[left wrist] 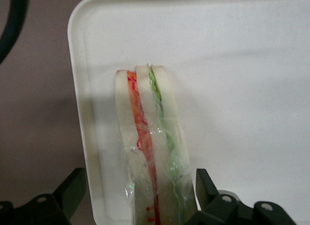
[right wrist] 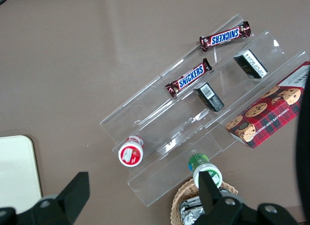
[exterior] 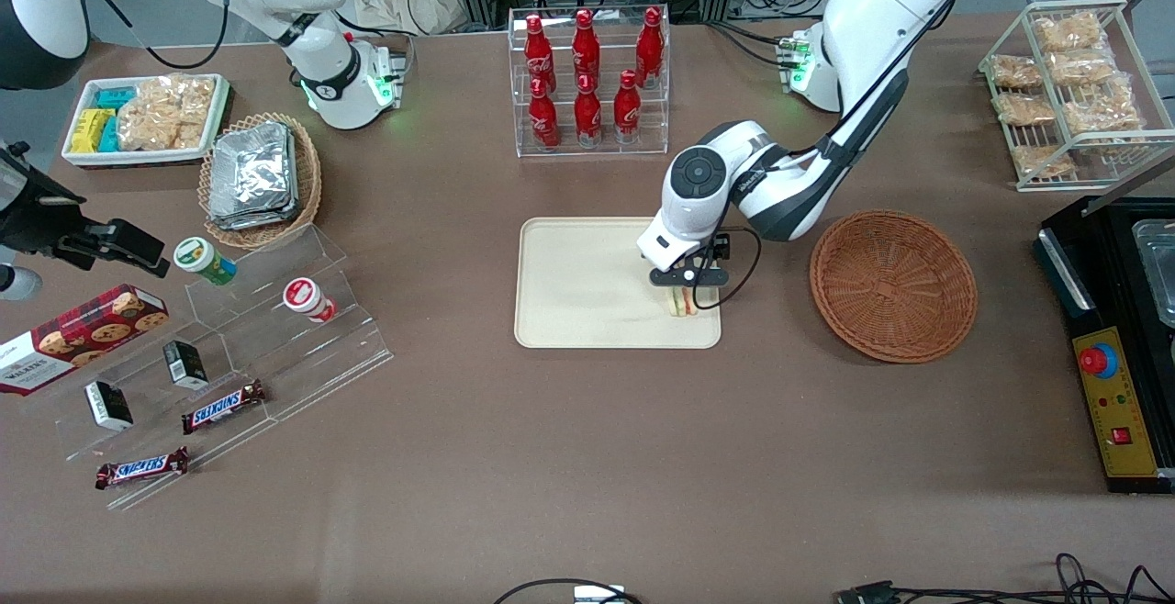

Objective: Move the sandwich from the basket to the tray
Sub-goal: 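Open the left gripper to release the sandwich and raise it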

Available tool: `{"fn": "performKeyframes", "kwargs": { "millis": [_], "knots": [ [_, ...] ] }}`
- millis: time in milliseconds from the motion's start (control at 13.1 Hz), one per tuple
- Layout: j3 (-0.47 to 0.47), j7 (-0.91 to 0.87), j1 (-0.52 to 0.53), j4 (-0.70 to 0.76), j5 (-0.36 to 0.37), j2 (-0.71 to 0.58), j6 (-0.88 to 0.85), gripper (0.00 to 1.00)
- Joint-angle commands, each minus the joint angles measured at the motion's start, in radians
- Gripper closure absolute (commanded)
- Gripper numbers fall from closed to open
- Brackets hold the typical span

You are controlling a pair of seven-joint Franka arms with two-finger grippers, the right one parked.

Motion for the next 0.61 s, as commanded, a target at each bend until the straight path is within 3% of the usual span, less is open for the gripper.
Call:
{"fn": "performKeyframes", "kwargs": {
  "millis": [0, 229, 382, 534],
  "knots": [
    [-0.009, -0.005, 0.001, 0.072, -0.009, -0.026, -0.082, 0.0],
    [-0.011, 0.012, 0.002, 0.217, -0.142, -0.086, -0.271, 0.0],
    [-0.001, 0.042, 0.009, 0.244, -0.206, -0.203, -0.394, 0.0],
    [0.067, 0.164, 0.033, 0.242, -0.248, -0.326, -0.499, 0.0]
  ]
}}
